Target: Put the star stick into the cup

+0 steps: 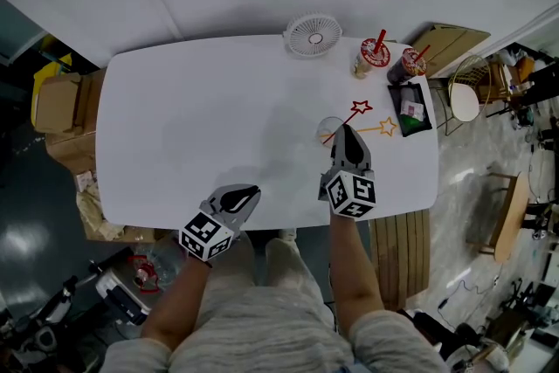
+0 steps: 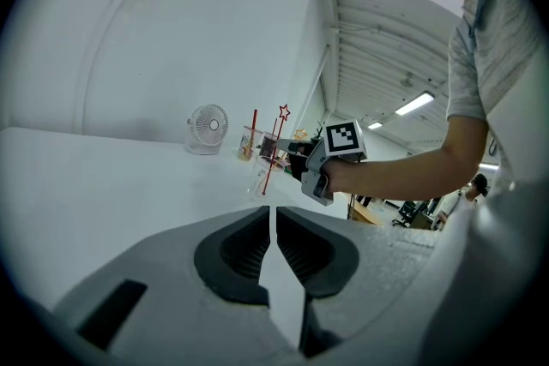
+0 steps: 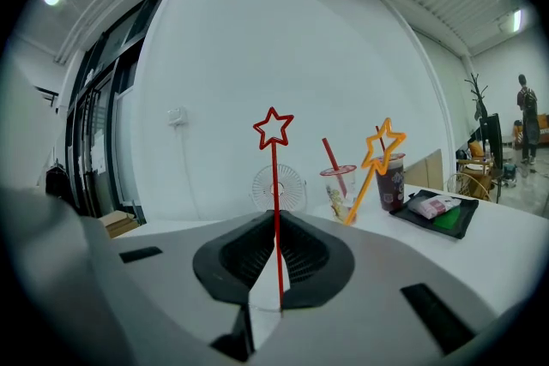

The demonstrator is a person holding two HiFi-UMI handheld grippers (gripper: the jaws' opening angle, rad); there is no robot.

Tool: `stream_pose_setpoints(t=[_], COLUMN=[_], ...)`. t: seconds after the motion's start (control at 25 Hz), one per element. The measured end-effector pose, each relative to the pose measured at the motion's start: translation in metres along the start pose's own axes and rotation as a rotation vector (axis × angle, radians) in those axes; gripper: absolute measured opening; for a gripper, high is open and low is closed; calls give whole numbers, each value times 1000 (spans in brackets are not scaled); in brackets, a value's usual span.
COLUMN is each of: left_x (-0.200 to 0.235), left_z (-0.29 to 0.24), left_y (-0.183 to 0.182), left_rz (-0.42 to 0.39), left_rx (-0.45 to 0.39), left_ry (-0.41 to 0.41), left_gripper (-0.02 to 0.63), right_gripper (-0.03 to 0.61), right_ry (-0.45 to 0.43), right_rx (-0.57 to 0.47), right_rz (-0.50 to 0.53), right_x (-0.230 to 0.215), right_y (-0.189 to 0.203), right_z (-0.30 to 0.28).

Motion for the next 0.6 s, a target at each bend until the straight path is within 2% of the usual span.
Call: stream_pose_setpoints(t=[0.6], left_x=[-5], left_z=[2], left_y=[-1], left_rz=[1], left_rx=[-17], left_ry=[-4], left_gripper=[17], right_gripper=[18], right_ry=[7], right_rx=[63], right_rz=[-4], right_x=[-7], right_y=[15], right_z=[-4])
Point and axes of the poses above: the fingertips, and each gripper's own axes: z backward along the fingers, x to its left, y out of its underside, the point moved 2 cm from there along z, backward along the fingers
